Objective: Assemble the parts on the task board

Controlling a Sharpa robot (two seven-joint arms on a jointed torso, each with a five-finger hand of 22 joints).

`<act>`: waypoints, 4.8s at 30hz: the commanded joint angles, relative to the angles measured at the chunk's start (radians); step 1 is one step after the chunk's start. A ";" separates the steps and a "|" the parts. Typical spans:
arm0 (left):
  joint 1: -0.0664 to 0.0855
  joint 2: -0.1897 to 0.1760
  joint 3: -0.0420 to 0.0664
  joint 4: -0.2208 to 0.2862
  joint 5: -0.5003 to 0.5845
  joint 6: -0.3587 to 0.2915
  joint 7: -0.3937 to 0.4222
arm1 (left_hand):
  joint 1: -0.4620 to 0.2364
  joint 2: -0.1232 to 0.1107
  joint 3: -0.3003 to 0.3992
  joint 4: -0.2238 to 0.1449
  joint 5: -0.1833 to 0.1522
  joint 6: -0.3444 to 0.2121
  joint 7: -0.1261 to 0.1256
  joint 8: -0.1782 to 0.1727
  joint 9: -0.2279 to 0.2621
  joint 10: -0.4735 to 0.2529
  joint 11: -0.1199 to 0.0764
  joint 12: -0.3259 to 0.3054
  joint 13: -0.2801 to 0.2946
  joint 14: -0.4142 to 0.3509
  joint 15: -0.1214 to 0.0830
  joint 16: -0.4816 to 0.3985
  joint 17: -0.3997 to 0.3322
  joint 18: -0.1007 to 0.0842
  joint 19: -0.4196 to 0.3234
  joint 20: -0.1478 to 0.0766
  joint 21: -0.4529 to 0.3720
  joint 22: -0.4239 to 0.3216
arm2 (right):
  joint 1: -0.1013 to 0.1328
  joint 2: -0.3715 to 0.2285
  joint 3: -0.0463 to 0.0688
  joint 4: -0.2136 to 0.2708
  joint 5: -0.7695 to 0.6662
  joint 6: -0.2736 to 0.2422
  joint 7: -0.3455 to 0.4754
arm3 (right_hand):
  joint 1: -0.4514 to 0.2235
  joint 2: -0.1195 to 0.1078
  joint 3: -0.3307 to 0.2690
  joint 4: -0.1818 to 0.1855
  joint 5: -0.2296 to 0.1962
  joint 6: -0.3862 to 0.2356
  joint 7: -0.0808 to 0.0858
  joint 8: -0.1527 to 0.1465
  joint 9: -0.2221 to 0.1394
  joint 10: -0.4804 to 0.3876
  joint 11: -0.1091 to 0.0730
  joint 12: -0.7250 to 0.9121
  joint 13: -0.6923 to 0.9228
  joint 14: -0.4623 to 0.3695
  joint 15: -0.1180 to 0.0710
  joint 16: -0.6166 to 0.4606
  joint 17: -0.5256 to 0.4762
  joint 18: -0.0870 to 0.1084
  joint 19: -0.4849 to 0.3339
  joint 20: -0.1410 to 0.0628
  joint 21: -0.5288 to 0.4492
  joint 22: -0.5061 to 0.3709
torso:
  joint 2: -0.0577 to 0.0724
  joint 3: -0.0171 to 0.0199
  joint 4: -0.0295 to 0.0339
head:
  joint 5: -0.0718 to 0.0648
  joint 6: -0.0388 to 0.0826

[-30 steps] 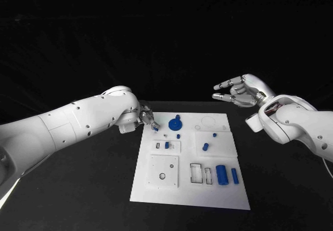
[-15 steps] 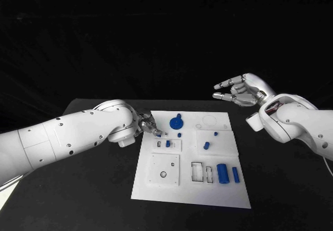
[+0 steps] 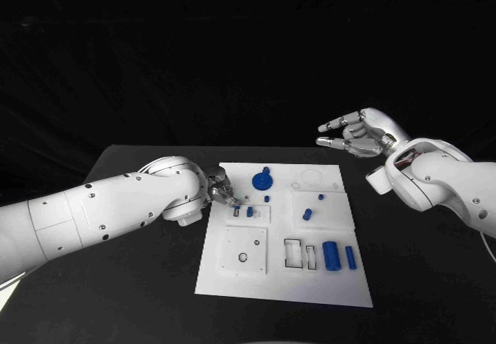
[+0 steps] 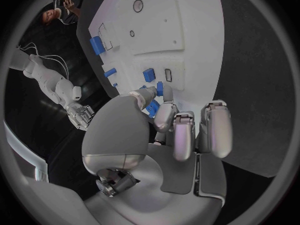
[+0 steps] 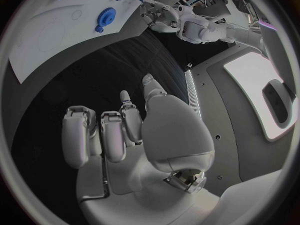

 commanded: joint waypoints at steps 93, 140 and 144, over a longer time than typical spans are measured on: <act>-0.011 0.074 -0.004 -0.080 -0.009 0.182 -0.095 | -0.189 -0.020 0.018 -0.055 0.057 0.085 -0.040 -0.007 -0.005 0.044 -0.024 0.042 0.061 0.106 -0.015 0.003 0.263 -0.002 0.045 -0.014 0.027 0.113 | -0.003 0.002 0.000 0.002 0.000 0.016 0.002 | -0.009 0.004 -0.008 -0.001 0.006 -0.005 -0.001 0.001 0.000 -0.005 -0.003 -0.005 0.075 0.076 0.001 -0.004 0.130 0.009 -0.006 0.000 -0.003 -0.001 | 0.000 0.0014 0.0001 | -0.001 -0.015; -0.010 -0.009 0.002 -0.061 0.438 -0.176 0.340 | -0.181 0.017 -0.609 0.108 0.064 -0.145 0.085 -0.139 -0.102 -0.413 0.090 -0.458 -0.435 -0.166 0.080 -0.433 -0.313 0.133 -0.335 0.067 -0.697 -0.578 | -0.003 -0.001 -0.001 -0.002 0.001 0.016 0.003 | -0.008 0.003 -0.010 -0.003 0.007 -0.005 -0.001 0.001 0.000 -0.006 -0.003 -0.009 0.073 0.076 0.001 -0.006 0.128 0.009 -0.007 0.000 -0.004 -0.003 | -0.001 0.0010 0.0009 | -0.013 -0.014; -0.010 -0.008 0.002 -0.064 0.412 -0.198 0.445 | -0.048 0.048 -0.599 0.079 0.060 -0.171 0.106 -0.142 -0.134 -0.480 0.117 -0.497 -0.489 -0.297 0.102 -0.662 -0.563 0.141 -0.358 0.094 -0.799 -0.652 | -0.003 -0.002 -0.001 -0.002 0.001 0.016 0.003 | -0.008 0.003 -0.010 -0.003 0.007 -0.005 -0.001 0.001 0.000 -0.006 -0.003 -0.009 0.073 0.076 0.001 -0.006 0.128 0.009 -0.007 0.000 -0.004 -0.003 | -0.001 0.0003 0.0012 | -0.016 -0.012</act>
